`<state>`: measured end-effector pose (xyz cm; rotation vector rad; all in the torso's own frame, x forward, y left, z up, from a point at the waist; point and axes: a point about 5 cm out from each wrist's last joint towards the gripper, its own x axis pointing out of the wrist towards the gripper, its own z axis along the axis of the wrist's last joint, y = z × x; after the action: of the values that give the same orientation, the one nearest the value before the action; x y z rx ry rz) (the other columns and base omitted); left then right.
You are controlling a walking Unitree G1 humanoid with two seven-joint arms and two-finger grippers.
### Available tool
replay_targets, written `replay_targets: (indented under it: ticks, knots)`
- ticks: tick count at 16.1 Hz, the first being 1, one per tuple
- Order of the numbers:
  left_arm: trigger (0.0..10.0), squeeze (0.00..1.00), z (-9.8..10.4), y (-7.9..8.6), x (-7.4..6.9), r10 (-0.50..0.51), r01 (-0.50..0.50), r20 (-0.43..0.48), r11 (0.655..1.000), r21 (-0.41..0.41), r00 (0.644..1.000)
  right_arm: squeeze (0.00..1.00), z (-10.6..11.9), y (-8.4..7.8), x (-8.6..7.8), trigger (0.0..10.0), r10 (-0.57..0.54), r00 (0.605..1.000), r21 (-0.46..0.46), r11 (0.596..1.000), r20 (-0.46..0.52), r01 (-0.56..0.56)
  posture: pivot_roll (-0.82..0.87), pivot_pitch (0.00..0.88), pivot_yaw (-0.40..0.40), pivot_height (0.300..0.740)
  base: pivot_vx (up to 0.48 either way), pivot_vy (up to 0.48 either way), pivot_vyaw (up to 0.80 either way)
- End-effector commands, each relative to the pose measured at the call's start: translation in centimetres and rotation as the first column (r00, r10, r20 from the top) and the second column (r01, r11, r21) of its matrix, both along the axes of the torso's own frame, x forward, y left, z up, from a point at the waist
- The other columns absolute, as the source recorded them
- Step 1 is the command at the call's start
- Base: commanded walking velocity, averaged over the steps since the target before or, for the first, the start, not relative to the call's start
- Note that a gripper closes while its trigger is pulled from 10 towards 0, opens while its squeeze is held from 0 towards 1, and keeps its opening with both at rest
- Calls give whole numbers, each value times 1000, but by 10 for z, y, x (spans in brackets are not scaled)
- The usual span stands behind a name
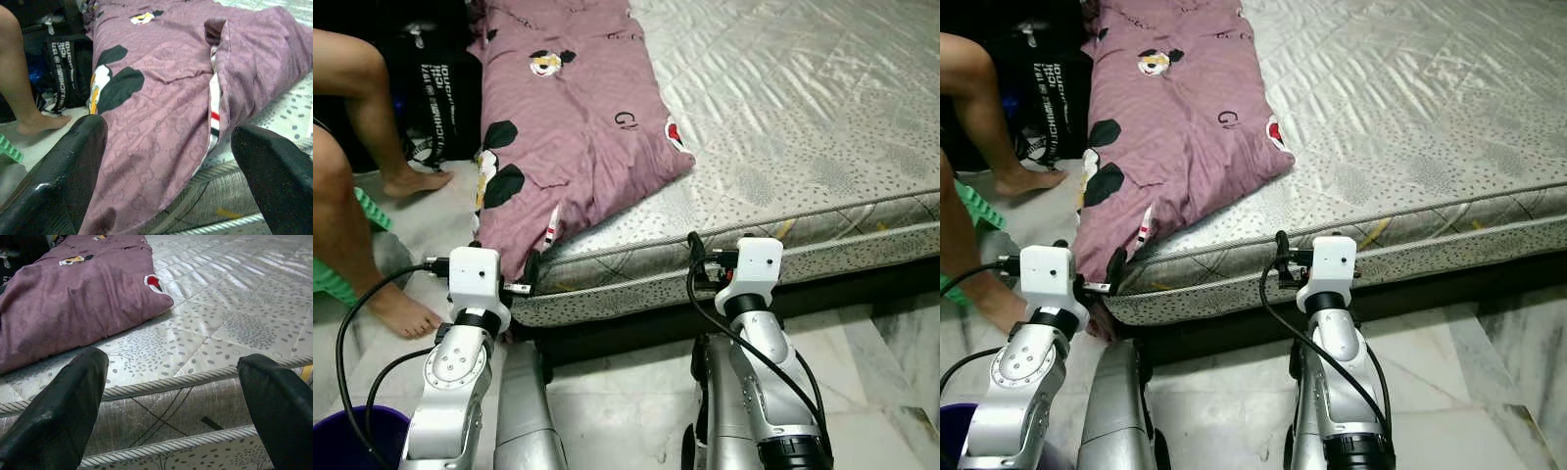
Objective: Clean up the room
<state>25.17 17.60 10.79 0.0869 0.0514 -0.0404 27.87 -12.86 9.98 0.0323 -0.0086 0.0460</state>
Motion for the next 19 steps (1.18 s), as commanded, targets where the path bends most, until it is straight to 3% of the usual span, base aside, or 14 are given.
replay_targets:
  ticks: [1, 10, 19]
  knots:
    - [10000, 0, -1, 3, -1, 5, -5, 1, 1000, 1, 1000, 0, 3, 7, 1, 10000, 23, 1000, 3, 1000, 2, -23, 113, 23, 51, 495, 285, 0, 0]
    - [10000, 0, -5, 1, -4, -15, 15, -13, 1000, -8, 1000, 0, 1, 8, -1, 10000, 33, 999, 7, 999, -19, -33, 117, 38, 52, 495, 322, 0, 0]
    - [10000, 0, -7, -1, -5, -25, 25, -30, 1000, -1, 999, 0, -2, 10, -1, 10000, 47, 998, 20, 999, -40, -46, 122, 41, 51, 495, 0, 0, 0]
